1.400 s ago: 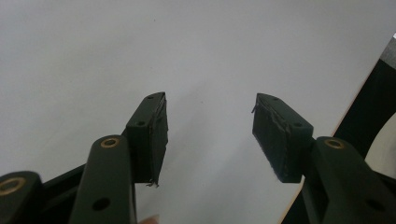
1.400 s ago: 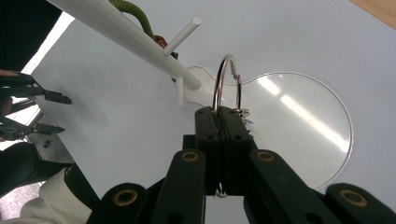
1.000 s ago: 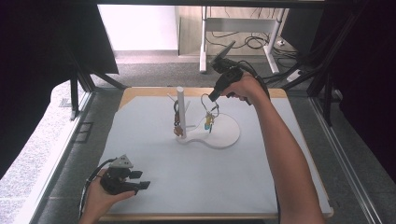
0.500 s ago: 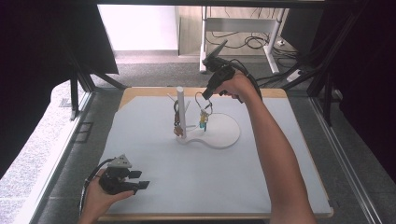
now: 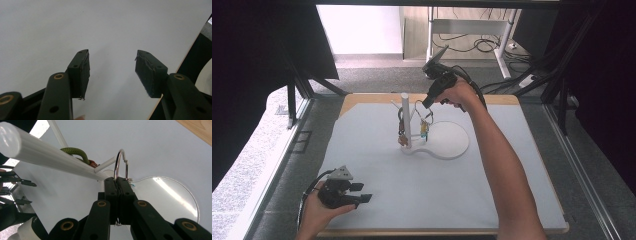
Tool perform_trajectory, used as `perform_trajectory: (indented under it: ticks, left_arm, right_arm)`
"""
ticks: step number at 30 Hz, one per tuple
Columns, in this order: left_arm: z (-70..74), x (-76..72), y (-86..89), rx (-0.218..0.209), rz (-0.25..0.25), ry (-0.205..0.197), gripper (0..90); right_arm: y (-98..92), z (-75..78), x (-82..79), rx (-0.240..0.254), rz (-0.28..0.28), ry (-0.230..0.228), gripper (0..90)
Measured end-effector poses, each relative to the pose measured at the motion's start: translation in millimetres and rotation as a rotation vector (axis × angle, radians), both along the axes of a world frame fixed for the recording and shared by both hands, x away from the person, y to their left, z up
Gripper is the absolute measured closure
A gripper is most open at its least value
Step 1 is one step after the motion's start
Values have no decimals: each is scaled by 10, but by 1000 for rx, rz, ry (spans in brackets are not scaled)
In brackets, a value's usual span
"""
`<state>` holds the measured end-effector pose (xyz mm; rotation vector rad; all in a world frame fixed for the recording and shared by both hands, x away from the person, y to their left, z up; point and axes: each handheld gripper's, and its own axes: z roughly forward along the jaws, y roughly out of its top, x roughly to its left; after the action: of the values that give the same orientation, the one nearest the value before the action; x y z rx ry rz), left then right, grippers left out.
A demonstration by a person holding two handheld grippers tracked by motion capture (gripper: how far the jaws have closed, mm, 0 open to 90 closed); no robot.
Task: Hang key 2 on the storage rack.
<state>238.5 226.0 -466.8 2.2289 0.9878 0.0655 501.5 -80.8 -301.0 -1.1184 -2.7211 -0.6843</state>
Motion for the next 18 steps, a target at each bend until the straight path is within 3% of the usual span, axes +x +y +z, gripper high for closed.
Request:
perform_trajectory:
  ticks: [18]
  left_arm:
    - [-12,4,-16,10,-5,3,458]
  right_arm:
    - [112,-129,-88,1,39,10,882]
